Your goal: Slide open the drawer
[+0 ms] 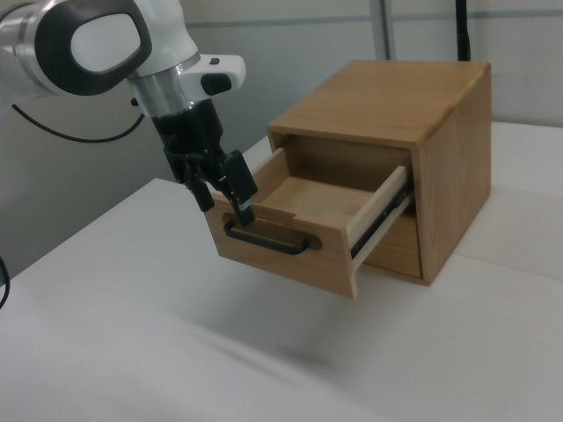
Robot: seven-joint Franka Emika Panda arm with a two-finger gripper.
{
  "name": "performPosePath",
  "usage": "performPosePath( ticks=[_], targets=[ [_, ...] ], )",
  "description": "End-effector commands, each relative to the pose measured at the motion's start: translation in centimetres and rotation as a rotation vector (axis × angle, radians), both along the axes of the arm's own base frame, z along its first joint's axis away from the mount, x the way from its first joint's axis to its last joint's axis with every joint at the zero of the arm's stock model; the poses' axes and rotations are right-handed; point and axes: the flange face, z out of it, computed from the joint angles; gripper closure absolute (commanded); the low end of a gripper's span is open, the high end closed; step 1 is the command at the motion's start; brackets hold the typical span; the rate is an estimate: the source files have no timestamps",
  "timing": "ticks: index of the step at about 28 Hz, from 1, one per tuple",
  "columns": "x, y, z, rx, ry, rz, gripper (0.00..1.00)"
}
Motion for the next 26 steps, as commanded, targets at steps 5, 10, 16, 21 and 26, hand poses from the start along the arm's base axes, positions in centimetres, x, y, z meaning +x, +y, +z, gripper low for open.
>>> performPosePath(
  ticks=[5,10,16,21,26],
  targets=[
    [-0.09,0.27,0.42,0.023,-0.001,0.002,0.0],
    [-0.13,0.54,0.36,0.045,0.003,0.009,0.0],
    [-0.51,0.91,0.78,0.05,0.0,0.011,0.0],
    [-0.45,0.78,0.71,0.061,0.0,0.01,0.0],
    [-0.45,0.7,0.71,0.061,0.0,0.012,0.0]
  ],
)
